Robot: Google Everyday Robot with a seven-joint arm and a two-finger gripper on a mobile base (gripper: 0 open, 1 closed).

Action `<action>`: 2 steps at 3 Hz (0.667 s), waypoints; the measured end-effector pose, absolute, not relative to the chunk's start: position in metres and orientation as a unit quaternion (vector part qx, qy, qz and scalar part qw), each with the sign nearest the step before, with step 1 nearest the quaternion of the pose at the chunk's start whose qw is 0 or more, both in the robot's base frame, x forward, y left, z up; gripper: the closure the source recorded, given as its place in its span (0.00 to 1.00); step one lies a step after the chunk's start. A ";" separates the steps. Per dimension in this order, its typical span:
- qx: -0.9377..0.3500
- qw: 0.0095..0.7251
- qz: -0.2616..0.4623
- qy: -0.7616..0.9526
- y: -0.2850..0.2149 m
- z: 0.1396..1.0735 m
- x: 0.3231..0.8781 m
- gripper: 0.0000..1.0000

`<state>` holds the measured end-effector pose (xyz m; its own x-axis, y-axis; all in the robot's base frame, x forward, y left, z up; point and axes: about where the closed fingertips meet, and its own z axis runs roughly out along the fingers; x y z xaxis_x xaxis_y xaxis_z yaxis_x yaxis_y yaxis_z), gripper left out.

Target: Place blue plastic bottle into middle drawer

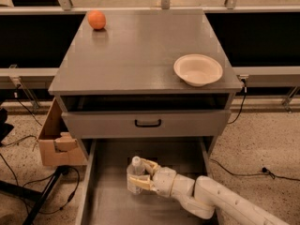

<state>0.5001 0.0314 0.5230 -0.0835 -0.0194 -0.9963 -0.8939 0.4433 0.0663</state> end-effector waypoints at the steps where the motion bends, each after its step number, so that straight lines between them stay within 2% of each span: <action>1: -0.368 0.572 0.391 0.620 0.053 0.489 0.494 1.00; 2: -0.378 0.566 0.394 0.618 0.065 0.469 0.492 1.00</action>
Offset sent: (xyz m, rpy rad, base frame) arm -0.0109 0.0441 -0.0785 -0.0125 -0.0078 0.0628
